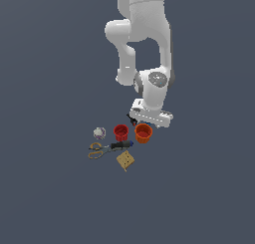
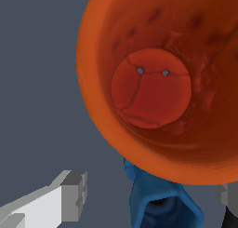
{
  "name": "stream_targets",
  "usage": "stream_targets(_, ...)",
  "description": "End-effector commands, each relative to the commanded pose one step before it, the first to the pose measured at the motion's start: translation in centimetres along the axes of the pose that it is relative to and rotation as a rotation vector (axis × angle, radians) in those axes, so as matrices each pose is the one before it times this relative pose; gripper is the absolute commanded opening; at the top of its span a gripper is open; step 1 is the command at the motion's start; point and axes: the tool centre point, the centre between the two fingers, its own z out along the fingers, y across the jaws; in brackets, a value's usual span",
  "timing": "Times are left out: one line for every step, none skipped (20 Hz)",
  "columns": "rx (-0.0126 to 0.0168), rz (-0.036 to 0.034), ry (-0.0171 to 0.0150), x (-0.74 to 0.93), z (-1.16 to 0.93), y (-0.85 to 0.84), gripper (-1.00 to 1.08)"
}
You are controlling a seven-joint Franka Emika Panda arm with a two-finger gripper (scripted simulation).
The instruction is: Pick up a designated object from a clutter of objects.
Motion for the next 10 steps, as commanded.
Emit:
stream_targets(0.00045, 0.00029, 0.00102, 0.033, 0.220, -0.010, 1.00)
stream_targets(0.00000, 0.00000, 0.00000, 0.000, 0.000, 0.000, -1.00)
stream_targets(0.00000, 0.00000, 0.00000, 0.000, 0.000, 0.000, -1.00)
stream_targets(0.00000, 0.00000, 0.00000, 0.000, 0.000, 0.000, -1.00)
stream_targets(0.00000, 0.00000, 0.00000, 0.000, 0.000, 0.000, -1.00)
stream_targets(0.00000, 0.00000, 0.00000, 0.000, 0.000, 0.000, -1.00)
stream_targets(0.00000, 0.00000, 0.00000, 0.000, 0.000, 0.000, -1.00)
stream_targets(0.00000, 0.00000, 0.00000, 0.000, 0.000, 0.000, -1.00)
stream_targets(0.00000, 0.00000, 0.00000, 0.000, 0.000, 0.000, -1.00)
stream_targets(0.00000, 0.00000, 0.00000, 0.000, 0.000, 0.000, -1.00)
